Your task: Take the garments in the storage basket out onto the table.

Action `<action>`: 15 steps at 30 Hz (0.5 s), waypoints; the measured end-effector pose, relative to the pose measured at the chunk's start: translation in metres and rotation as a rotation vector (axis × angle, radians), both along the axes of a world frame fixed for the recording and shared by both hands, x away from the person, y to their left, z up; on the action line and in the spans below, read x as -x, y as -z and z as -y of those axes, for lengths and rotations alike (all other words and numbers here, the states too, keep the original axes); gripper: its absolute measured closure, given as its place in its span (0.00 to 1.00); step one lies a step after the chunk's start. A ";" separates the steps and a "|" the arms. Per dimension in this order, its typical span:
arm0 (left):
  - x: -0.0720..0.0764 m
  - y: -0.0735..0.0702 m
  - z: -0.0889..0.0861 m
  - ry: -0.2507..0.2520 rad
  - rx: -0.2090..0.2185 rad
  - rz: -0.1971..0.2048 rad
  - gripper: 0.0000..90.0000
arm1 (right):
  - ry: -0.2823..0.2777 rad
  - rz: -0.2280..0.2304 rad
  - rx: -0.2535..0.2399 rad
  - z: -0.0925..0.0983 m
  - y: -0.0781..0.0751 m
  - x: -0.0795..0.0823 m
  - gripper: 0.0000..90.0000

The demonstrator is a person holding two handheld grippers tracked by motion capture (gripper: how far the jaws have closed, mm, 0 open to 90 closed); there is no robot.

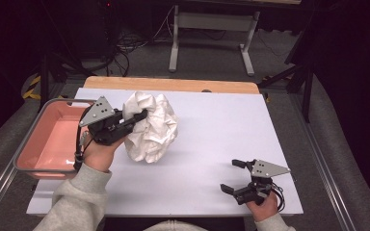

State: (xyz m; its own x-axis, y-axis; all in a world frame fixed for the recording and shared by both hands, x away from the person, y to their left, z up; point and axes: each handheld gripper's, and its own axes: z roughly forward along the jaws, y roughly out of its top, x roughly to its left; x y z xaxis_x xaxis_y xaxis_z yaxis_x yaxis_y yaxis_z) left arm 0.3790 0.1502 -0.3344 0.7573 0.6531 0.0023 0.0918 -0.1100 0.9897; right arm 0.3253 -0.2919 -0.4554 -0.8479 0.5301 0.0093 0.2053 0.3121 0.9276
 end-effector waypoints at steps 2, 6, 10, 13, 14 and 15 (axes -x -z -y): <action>-0.002 0.005 0.004 0.000 -0.003 -0.007 0.84 | 0.000 0.003 -0.003 0.000 0.000 0.000 0.02; -0.006 0.013 0.011 0.001 -0.010 -0.022 0.84 | 0.001 0.003 -0.004 0.000 0.000 0.000 0.02; -0.010 0.021 0.018 -0.001 -0.023 -0.039 0.84 | 0.000 0.003 -0.004 0.000 0.000 0.001 0.02; -0.013 0.026 0.022 -0.005 -0.029 -0.044 0.84 | -0.001 0.006 -0.004 0.000 -0.001 0.001 0.02; -0.014 0.028 0.024 -0.009 -0.029 -0.046 0.84 | 0.000 0.006 -0.004 0.000 -0.001 0.001 0.02; -0.015 0.030 0.026 -0.013 -0.027 -0.048 0.84 | 0.000 0.008 -0.005 0.001 -0.001 0.001 0.02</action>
State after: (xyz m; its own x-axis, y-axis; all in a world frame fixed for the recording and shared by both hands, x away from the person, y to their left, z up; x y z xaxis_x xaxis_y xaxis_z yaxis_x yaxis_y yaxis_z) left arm 0.3940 0.1245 -0.3646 0.7487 0.6628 -0.0161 0.1410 -0.1354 0.9807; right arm 0.3243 -0.2925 -0.4545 -0.8479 0.5301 0.0053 0.1979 0.3072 0.9308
